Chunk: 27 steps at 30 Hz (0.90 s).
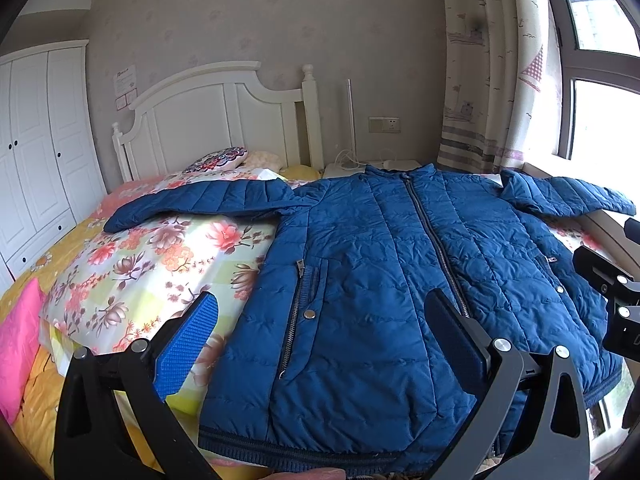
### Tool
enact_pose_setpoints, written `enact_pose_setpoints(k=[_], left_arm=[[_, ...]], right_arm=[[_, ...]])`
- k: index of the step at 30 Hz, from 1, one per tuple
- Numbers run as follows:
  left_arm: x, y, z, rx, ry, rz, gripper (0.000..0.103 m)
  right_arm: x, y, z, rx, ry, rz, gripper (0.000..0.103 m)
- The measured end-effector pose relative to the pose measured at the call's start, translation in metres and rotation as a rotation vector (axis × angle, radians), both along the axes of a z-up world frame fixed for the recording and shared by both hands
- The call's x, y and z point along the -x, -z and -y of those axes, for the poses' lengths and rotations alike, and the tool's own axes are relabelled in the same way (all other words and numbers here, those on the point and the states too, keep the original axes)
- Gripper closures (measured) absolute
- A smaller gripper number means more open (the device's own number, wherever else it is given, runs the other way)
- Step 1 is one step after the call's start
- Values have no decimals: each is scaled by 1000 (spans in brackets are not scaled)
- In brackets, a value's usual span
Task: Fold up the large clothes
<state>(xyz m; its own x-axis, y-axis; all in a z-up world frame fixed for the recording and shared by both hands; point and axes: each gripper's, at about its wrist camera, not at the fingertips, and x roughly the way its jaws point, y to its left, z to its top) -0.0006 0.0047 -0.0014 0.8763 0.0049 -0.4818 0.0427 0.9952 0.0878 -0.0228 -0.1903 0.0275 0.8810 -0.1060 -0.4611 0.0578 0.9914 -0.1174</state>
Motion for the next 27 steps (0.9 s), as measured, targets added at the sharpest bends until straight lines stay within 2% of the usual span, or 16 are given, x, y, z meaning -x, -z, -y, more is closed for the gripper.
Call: enact_pose_setpoints(k=[27], left_arm=[[0, -6, -9, 5, -28, 14, 4]], right_arm=[[-1, 6, -2, -11, -5, -14, 2]])
